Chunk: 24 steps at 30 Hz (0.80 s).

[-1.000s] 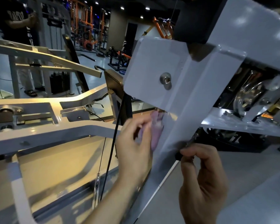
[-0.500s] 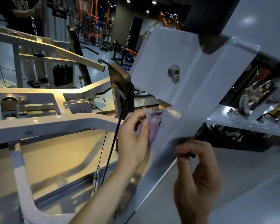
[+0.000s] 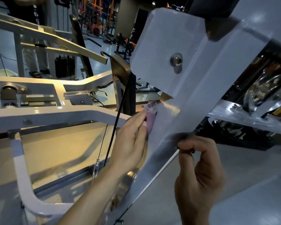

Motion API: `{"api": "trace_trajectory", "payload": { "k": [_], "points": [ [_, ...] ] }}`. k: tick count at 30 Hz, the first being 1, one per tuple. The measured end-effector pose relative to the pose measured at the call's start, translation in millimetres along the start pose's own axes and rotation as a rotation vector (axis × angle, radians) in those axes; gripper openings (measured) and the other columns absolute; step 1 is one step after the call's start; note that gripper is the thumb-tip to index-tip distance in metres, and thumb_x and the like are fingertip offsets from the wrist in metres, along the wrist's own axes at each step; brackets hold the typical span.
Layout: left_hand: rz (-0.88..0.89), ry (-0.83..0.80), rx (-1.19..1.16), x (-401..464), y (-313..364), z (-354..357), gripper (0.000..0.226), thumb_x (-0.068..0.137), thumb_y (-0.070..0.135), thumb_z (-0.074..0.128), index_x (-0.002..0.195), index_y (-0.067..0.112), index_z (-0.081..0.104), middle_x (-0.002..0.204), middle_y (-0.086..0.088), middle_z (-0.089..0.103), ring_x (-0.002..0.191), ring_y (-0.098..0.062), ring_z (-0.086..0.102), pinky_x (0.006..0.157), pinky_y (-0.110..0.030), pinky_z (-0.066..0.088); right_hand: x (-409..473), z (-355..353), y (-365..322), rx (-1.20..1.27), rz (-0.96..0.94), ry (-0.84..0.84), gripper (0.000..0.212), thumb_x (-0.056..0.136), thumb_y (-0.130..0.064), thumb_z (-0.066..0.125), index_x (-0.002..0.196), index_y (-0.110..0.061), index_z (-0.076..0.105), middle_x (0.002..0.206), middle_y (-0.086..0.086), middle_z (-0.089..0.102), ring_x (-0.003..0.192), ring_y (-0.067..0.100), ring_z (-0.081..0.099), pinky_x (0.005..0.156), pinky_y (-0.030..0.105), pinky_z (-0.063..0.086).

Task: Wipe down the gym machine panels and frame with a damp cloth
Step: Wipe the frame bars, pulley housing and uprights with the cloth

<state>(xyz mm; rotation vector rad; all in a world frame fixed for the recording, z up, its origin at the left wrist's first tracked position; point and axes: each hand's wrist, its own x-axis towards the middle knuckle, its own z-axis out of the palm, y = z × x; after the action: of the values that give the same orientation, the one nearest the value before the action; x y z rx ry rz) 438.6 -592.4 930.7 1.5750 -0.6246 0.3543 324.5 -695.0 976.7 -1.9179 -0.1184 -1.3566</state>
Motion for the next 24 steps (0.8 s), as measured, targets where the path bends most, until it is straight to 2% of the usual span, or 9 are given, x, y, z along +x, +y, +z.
{"api": "trace_trajectory", "payload": {
  "k": [4,6,10,13,16,20,22,23,24],
  "points": [
    [-0.131,-0.163,-0.132,-5,7,-4,0.034,0.112,0.04,0.037,0.143,0.049,0.048,0.134,0.025,0.063,0.126,0.004,0.056,0.102,-0.018,0.044,0,1,0,-0.013,-0.002,-0.007,0.029,0.08,0.016,0.052,0.082,-0.011,0.062,0.087,0.009,0.062,0.088,0.033,0.061,0.076,0.042,0.046],
    [-0.169,-0.165,-0.187,2,5,-3,0.039,0.112,0.038,0.037,0.149,0.044,0.047,0.136,0.028,0.063,0.128,0.008,0.055,0.101,-0.015,0.044,0,1,0,-0.01,-0.003,-0.008,0.027,0.081,0.015,0.053,0.082,-0.01,0.062,0.087,0.009,0.062,0.088,0.034,0.061,0.076,0.043,0.046],
    [-0.139,-0.13,-0.264,-3,0,2,0.043,0.114,0.023,0.035,0.156,0.027,0.044,0.146,0.017,0.059,0.139,-0.003,0.051,0.109,-0.02,0.042,-2,0,2,-0.01,0.004,-0.015,0.025,0.082,0.014,0.053,0.081,-0.008,0.063,0.088,0.01,0.063,0.089,0.036,0.062,0.076,0.047,0.047],
    [-0.114,-0.081,-0.214,-38,-6,6,0.045,0.114,0.023,0.036,0.159,0.021,0.04,0.159,0.011,0.047,0.15,-0.007,0.038,0.123,-0.036,0.034,-3,1,4,-0.029,-0.01,-0.021,0.026,0.08,0.016,0.053,0.081,-0.008,0.064,0.087,0.009,0.063,0.088,0.037,0.062,0.075,0.05,0.046],
    [-0.158,-0.071,-0.151,-70,-16,10,0.051,0.11,0.039,0.04,0.159,0.022,0.04,0.162,0.01,0.043,0.152,-0.009,0.035,0.123,-0.052,0.034,-3,3,4,-0.042,-0.025,-0.02,0.028,0.079,0.017,0.053,0.08,-0.009,0.064,0.086,0.008,0.064,0.086,0.038,0.061,0.073,0.049,0.045],
    [-0.094,-0.074,-0.136,-40,-6,6,0.048,0.113,0.025,0.042,0.161,0.024,0.036,0.159,0.014,0.047,0.15,-0.005,0.038,0.123,-0.038,0.035,-2,5,1,-0.053,-0.043,-0.03,0.03,0.078,0.017,0.054,0.079,-0.011,0.063,0.089,-0.001,0.066,0.087,0.031,0.062,0.074,0.043,0.043],
    [-0.097,-0.063,-0.118,-19,0,5,0.045,0.113,0.02,0.04,0.158,0.029,0.04,0.128,0.025,0.065,0.128,0.003,0.056,0.103,-0.019,0.046,-3,5,0,-0.052,-0.04,-0.03,0.03,0.077,0.018,0.053,0.079,-0.011,0.063,0.089,-0.002,0.066,0.087,0.03,0.061,0.075,0.042,0.044],
    [-0.094,-0.042,-0.097,-13,0,5,0.044,0.113,0.019,0.04,0.154,0.032,0.042,0.108,0.028,0.067,0.11,0.011,0.06,0.089,-0.012,0.046,-3,6,0,-0.048,-0.035,-0.03,0.029,0.077,0.018,0.053,0.079,-0.01,0.063,0.089,-0.001,0.066,0.087,0.031,0.062,0.075,0.044,0.044],
    [-0.083,-0.023,-0.086,-15,-2,4,0.043,0.113,0.018,0.041,0.152,0.034,0.045,0.101,0.029,0.067,0.1,0.012,0.061,0.081,-0.01,0.044,-4,6,0,-0.044,-0.026,-0.032,0.028,0.077,0.018,0.053,0.078,-0.008,0.063,0.088,0.002,0.067,0.088,0.032,0.062,0.074,0.046,0.045]
  ]
}}
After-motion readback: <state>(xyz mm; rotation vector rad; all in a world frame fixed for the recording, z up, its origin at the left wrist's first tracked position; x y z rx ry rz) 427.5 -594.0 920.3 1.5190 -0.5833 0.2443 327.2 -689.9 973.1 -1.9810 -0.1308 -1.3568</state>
